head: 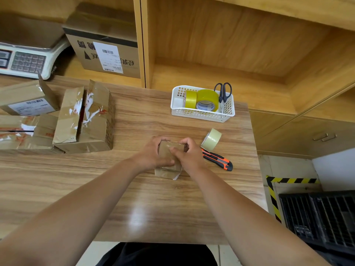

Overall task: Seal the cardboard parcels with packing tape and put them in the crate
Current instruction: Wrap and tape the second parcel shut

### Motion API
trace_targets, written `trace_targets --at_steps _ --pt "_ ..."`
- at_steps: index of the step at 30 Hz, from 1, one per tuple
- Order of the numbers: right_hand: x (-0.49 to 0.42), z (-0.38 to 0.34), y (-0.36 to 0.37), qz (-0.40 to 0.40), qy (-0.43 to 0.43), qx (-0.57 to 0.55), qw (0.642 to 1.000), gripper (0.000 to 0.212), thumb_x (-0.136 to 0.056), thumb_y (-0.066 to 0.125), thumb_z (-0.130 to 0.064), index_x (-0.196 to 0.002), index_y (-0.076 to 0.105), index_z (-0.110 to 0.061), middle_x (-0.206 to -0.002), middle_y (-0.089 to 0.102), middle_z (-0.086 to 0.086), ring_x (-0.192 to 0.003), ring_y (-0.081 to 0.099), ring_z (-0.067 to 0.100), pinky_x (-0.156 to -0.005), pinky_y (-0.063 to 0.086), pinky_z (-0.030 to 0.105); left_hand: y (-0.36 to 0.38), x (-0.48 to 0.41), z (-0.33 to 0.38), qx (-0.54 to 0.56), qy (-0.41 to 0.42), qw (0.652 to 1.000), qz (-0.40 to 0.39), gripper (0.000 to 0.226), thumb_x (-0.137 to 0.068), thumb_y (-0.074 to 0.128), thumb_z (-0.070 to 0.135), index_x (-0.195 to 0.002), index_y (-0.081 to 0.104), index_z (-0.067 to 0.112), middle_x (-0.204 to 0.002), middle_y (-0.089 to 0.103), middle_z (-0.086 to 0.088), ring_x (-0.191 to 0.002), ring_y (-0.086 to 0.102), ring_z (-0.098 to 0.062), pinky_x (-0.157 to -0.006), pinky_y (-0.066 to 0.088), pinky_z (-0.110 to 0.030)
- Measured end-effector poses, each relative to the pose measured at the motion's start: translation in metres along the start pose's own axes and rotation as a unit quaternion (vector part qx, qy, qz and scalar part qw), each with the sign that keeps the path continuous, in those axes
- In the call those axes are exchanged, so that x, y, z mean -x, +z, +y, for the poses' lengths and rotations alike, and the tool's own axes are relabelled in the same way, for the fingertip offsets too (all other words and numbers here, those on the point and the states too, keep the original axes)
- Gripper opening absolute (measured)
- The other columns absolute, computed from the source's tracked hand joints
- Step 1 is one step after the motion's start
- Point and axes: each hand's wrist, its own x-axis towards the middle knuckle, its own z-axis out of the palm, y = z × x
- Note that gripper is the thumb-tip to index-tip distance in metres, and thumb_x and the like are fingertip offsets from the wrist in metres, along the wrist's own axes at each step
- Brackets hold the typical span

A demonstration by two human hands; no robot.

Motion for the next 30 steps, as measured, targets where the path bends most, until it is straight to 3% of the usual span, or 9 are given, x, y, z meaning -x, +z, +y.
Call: trace_targets --at_steps 3,7,10,12,16,19,22,27,30 --pt "-0.006 -0.004 0.005 0.021 0.011 0.007 1.000 0.024 -0.079 0.072 -0.034 -0.073 0.051 -0.025 -0.068 0.052 -0.009 -0.064 0.048 0.007 -0.061 0.039 0.029 -0.001 -0.005 0.002 0.003 0.010 0.999 0.036 0.052 -0.070 0.084 0.023 -0.112 0.055 0.023 -0.118 0.052 -0.003 -0.103 0.052 -0.013 -0.076 0.042 -0.019" --pt "-0.012 -0.006 0.007 0.040 0.023 0.029 0.999 0.027 -0.084 0.067 -0.036 -0.068 0.049 -0.023 -0.070 0.057 -0.005 -0.064 0.049 0.012 -0.060 0.039 0.031 0.001 -0.010 0.007 0.051 0.016 0.997 0.050 0.046 -0.063 0.082 0.037 -0.096 0.059 0.015 -0.101 0.060 -0.005 -0.090 0.054 -0.012 -0.077 0.046 -0.024" --pt "-0.015 -0.005 0.008 0.053 0.006 0.055 0.997 0.034 -0.088 0.062 -0.032 -0.062 0.043 -0.024 -0.063 0.050 -0.005 -0.060 0.044 0.012 -0.059 0.035 0.031 0.004 -0.013 0.011 0.048 0.012 0.995 0.087 0.025 -0.078 0.077 0.022 -0.085 0.055 0.013 -0.076 0.050 0.008 -0.071 0.045 -0.004 -0.059 0.034 -0.010" --pt "-0.015 -0.004 0.007 0.055 -0.009 0.051 0.997 0.035 -0.091 0.060 -0.028 -0.061 0.042 -0.023 -0.060 0.045 -0.007 -0.058 0.040 0.010 -0.059 0.033 0.031 0.005 -0.017 0.014 0.039 0.008 0.994 0.103 0.020 -0.084 0.072 0.022 -0.080 0.054 0.013 -0.070 0.048 0.011 -0.064 0.042 0.000 -0.055 0.031 -0.013" --pt "-0.006 -0.005 -0.004 -0.055 0.018 0.017 0.998 0.022 -0.085 0.068 -0.034 -0.088 0.055 -0.017 -0.071 0.052 -0.008 -0.065 0.047 0.006 -0.063 0.040 0.028 0.006 -0.021 0.016 0.032 0.011 0.994 0.105 0.020 -0.088 0.065 0.020 -0.076 0.054 0.009 -0.071 0.051 0.005 -0.061 0.041 -0.003 -0.056 0.032 -0.021" --pt "0.003 -0.001 -0.007 -0.138 0.038 -0.022 0.989 0.046 -0.073 0.081 -0.029 -0.108 0.052 -0.020 -0.089 0.063 -0.006 -0.081 0.060 0.008 -0.072 0.050 0.027 0.007 -0.021 0.013 0.029 0.025 0.993 0.115 0.023 -0.091 0.061 0.019 -0.072 0.052 0.011 -0.068 0.047 0.005 -0.062 0.041 -0.006 -0.058 0.032 -0.022" --pt "0.000 0.003 -0.004 -0.113 0.023 -0.004 0.993 0.040 -0.077 0.078 -0.032 -0.105 0.054 -0.017 -0.090 0.066 0.003 -0.082 0.062 0.016 -0.073 0.050 0.032 0.009 -0.022 0.009 0.032 0.027 0.991 0.129 0.031 -0.094 0.056 0.020 -0.066 0.047 0.015 -0.064 0.043 0.006 -0.061 0.040 -0.008 -0.058 0.034 -0.026" --pt "-0.009 0.005 0.001 -0.029 -0.045 0.048 0.997 0.015 -0.089 0.064 -0.029 -0.087 0.061 -0.015 -0.065 0.053 -0.004 -0.058 0.045 0.006 -0.056 0.036 0.019 0.012 -0.020 0.013 0.009 0.029 0.987 0.159 0.036 -0.097 0.051 0.017 -0.063 0.041 0.019 -0.066 0.041 0.006 -0.063 0.039 -0.006 -0.061 0.029 -0.026" --pt "-0.007 0.001 0.002 -0.009 -0.018 0.017 1.000 0.022 -0.097 0.052 -0.028 -0.088 0.062 -0.010 -0.073 0.057 -0.004 -0.069 0.051 0.007 -0.066 0.039 0.024 0.011 -0.017 0.016 0.008 0.007 0.987 0.161 0.031 -0.097 0.050 0.024 -0.067 0.048 0.022 -0.072 0.048 0.008 -0.070 0.046 -0.010 -0.063 0.034 -0.026"
